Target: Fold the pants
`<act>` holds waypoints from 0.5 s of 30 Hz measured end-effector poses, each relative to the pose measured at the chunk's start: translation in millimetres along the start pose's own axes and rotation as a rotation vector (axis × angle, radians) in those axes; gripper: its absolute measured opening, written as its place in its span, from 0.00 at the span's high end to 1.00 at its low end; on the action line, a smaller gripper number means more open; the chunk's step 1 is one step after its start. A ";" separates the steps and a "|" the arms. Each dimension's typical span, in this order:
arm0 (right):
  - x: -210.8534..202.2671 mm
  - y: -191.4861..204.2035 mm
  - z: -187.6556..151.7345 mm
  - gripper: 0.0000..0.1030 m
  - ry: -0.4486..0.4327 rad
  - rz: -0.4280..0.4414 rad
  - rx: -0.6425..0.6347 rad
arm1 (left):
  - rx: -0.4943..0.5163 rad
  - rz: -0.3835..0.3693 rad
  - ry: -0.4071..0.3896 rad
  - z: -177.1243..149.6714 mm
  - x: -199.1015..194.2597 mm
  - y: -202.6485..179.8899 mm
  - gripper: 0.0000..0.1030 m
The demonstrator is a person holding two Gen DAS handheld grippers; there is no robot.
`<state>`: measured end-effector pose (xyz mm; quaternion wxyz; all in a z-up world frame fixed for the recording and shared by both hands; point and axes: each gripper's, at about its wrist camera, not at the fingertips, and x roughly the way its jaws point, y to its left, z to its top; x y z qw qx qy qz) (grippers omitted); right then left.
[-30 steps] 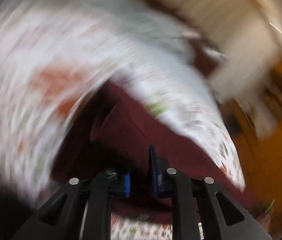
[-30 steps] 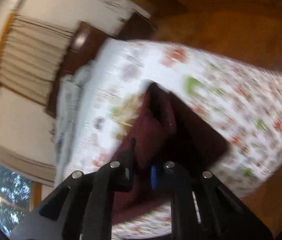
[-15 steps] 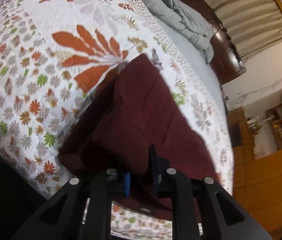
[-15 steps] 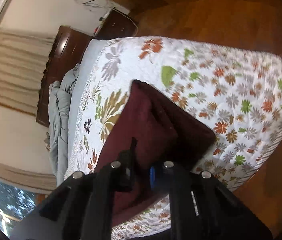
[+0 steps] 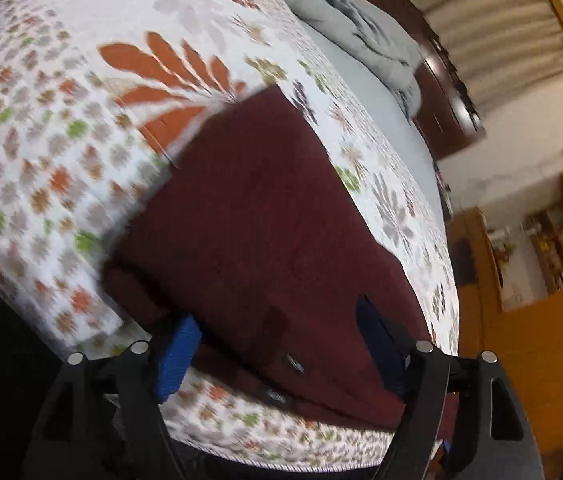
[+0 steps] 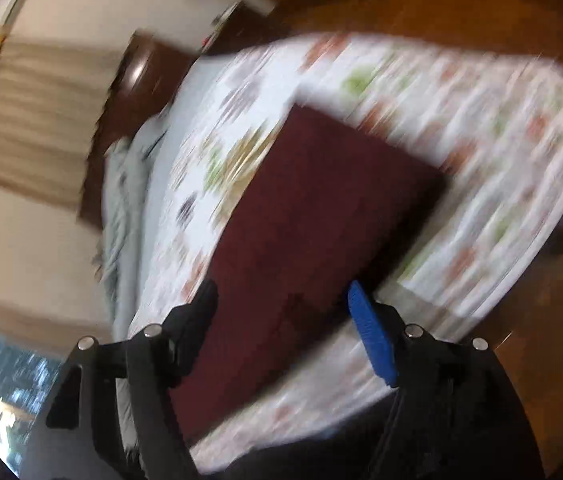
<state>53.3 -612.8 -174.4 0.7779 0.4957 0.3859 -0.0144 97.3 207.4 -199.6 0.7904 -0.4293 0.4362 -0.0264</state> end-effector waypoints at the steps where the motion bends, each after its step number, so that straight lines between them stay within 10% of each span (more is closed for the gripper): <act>1: 10.2 9.6 -14.3 0.34 0.040 0.023 -0.009 | -0.002 -0.010 0.010 -1.9 3.5 -0.3 0.25; 6: 82.3 74.4 -103.4 0.34 0.282 0.123 -0.047 | -0.050 -0.052 0.009 -0.7 11.5 6.8 0.26; 10: 130.3 123.3 -160.0 0.32 0.388 0.140 -0.106 | -0.059 -0.038 0.022 -0.8 7.6 18.6 0.87; 15: 193.1 151.6 -231.0 0.32 0.522 0.116 -0.088 | -0.089 -0.054 0.039 -5.2 7.8 30.4 0.89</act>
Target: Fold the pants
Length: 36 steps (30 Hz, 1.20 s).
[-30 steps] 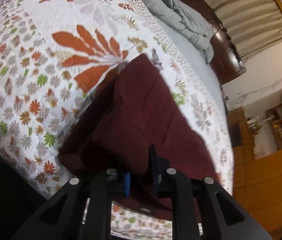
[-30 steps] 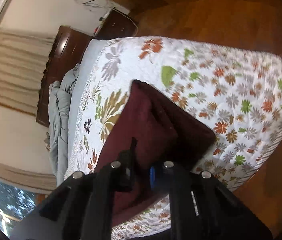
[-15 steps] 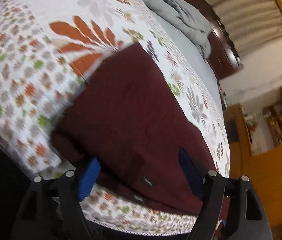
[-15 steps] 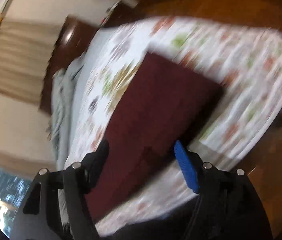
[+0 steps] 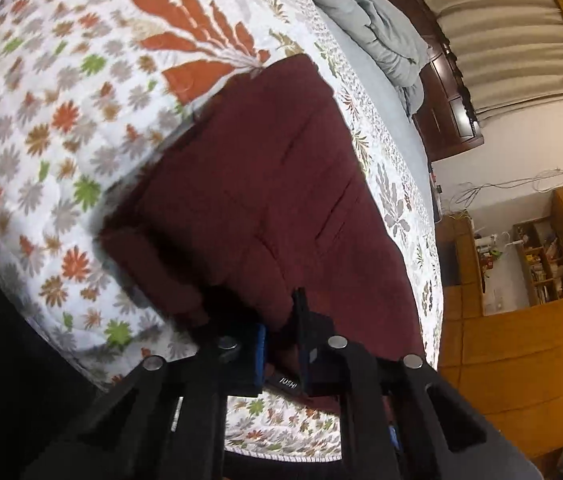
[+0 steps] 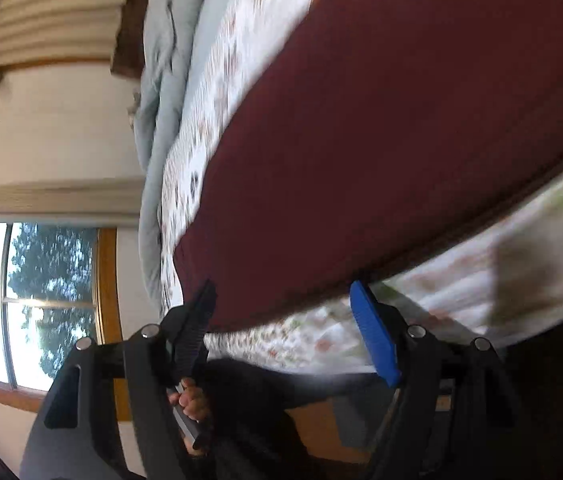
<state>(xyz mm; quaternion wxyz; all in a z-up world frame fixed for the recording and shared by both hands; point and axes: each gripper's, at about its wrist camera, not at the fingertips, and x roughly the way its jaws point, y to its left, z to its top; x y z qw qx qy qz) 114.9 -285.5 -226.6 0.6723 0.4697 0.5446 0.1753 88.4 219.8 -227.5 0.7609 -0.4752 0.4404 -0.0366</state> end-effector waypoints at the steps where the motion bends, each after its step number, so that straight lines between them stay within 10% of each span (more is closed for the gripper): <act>1: 14.5 3.3 -2.7 0.32 0.020 0.007 0.010 | 0.006 -0.003 -0.002 0.7 0.7 -1.2 0.89; 18: 67.1 13.5 -5.8 0.68 0.017 0.012 0.094 | -0.020 -0.102 -0.003 2.9 -9.6 11.1 0.89; 23: 62.5 15.6 -17.2 0.65 0.044 0.019 0.100 | -0.028 -0.101 0.025 4.7 -4.5 18.8 0.88; 30: 67.7 13.2 -11.0 0.60 0.034 0.095 0.152 | -0.048 -0.063 -0.018 14.4 -3.7 17.1 0.53; 32: 72.5 14.2 -8.8 0.60 0.031 0.094 0.157 | -0.040 -0.058 -0.019 16.7 -1.7 15.1 0.56; 34: 75.3 14.0 -8.5 0.77 0.018 0.096 0.153 | -0.012 -0.057 -0.033 16.9 -2.6 11.4 0.87; 36: 74.6 13.1 -11.8 0.95 0.009 0.091 0.143 | 0.003 -0.063 -0.052 15.9 -6.6 8.6 0.88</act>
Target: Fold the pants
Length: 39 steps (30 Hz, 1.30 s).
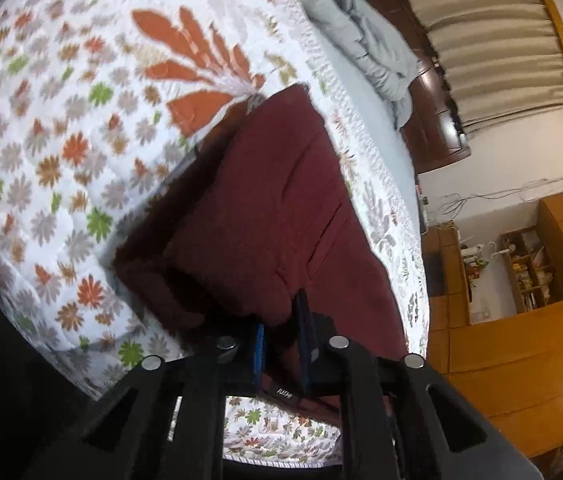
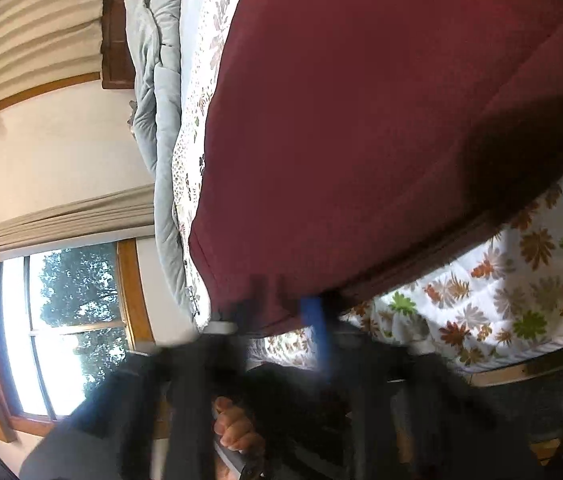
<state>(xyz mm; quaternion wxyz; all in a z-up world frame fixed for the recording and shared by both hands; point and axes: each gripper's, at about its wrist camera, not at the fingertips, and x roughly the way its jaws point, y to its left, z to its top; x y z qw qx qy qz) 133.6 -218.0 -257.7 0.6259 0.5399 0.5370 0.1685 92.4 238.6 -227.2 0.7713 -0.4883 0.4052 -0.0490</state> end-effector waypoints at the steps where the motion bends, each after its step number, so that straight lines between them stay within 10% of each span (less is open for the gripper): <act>1: -0.2 -0.3 -1.5 0.96 -0.002 -0.002 -0.005 | 0.003 -0.003 -0.005 -0.2 -1.3 -0.7 0.89; 13: -1.2 -12.6 -7.1 0.96 0.025 -0.041 -0.023 | -0.032 0.049 -0.022 -19.8 -7.3 12.1 0.89; 17: -3.4 -12.0 -7.8 0.82 0.039 -0.012 -0.045 | -0.001 0.102 0.013 -19.2 -8.2 1.9 0.83; 24: -74.7 17.1 -10.6 0.69 -0.057 -0.049 -0.227 | 0.342 0.147 -0.094 -17.9 -54.4 -88.4 0.49; 27: -92.9 21.3 5.1 0.63 -0.109 -0.049 -0.239 | 0.425 -0.007 -0.039 10.1 -17.3 -121.0 0.41; 29: -91.3 22.7 12.1 0.63 -0.111 -0.046 -0.244 | 0.451 0.033 -0.007 36.9 26.7 -125.4 0.41; 32: -79.7 15.2 18.8 0.63 -0.079 -0.064 -0.236 | 0.363 0.203 0.101 71.8 81.9 -86.6 0.55; 33: -77.6 9.4 19.7 0.63 -0.064 -0.058 -0.219 | 0.296 0.265 0.133 82.6 94.9 -65.4 0.91; 34: -76.4 5.9 21.0 0.63 -0.058 -0.061 -0.207 | 0.270 0.286 0.121 89.8 93.7 -55.9 0.97; 39: -57.6 22.4 35.8 0.60 -0.026 -0.048 -0.230 | 0.328 0.336 0.070 80.8 79.8 -46.4 0.97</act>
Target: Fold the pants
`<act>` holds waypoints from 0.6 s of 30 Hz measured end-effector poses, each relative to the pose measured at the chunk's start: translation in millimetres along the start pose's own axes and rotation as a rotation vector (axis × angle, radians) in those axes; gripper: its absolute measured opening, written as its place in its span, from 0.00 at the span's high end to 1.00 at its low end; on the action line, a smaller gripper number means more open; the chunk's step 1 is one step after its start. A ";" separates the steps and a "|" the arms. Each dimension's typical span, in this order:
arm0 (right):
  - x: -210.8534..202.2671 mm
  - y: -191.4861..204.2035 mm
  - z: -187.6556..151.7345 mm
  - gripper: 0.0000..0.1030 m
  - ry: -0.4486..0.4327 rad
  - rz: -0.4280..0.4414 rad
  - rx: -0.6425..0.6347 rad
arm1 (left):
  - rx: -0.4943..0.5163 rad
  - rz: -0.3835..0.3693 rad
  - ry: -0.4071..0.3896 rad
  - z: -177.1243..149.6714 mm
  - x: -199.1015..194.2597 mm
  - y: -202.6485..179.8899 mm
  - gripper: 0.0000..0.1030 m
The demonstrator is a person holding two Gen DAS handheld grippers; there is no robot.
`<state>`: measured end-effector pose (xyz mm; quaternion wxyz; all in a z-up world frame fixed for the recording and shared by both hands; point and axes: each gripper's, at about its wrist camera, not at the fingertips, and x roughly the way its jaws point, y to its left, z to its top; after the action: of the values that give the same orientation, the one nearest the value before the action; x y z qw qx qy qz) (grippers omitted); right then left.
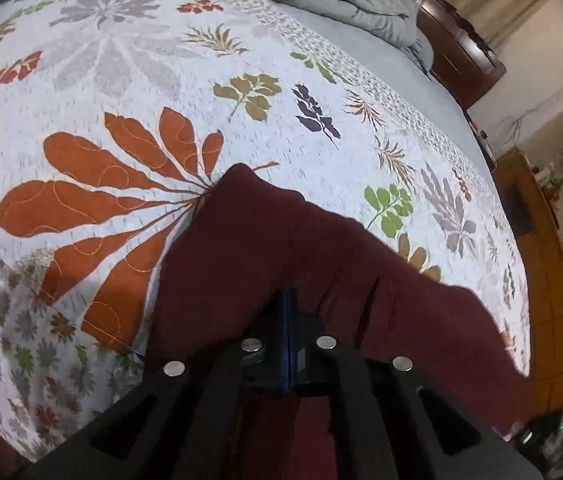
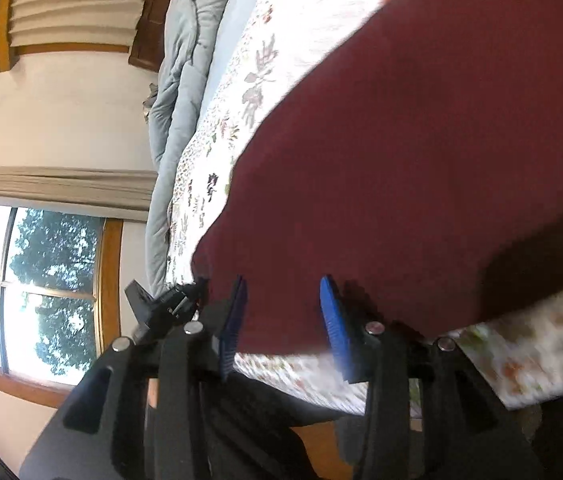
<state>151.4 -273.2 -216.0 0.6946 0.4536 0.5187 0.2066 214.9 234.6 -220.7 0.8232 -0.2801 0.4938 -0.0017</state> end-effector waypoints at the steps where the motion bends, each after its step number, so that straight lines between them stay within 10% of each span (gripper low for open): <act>1: 8.7 6.8 7.7 0.60 0.017 0.018 -0.011 | -0.021 -0.017 0.001 -0.3 -0.1 4.5 0.97; 8: 94.3 56.4 81.0 0.47 0.028 0.094 -0.027 | -0.044 -0.017 -0.025 -4.0 -2.4 7.5 0.96; 10: 123.6 46.8 101.3 0.55 0.078 0.056 0.038 | -0.057 -0.018 -0.021 -3.8 -1.9 8.4 0.96; 12: 133.1 28.8 110.0 0.90 0.102 -0.015 0.087 | -0.060 -0.016 -0.013 -2.3 -1.5 8.2 0.96; 13: 128.4 22.8 111.4 0.92 0.108 -0.020 0.090 | -0.061 -0.015 -0.010 -1.7 -1.3 8.0 0.97; 16: 75.1 24.6 100.0 0.58 0.068 0.024 0.011 | -0.045 0.004 -0.015 -0.9 -12.0 -0.3 0.95; 18: 3.5 30.1 81.6 0.49 -0.019 0.027 -0.133 | 0.025 -0.004 -0.068 -10.7 -35.2 -17.4 0.67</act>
<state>232.3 -289.3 -188.3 0.7251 0.4156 0.4910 0.2458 192.9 224.9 -187.9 0.8430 -0.2709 0.4647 0.0000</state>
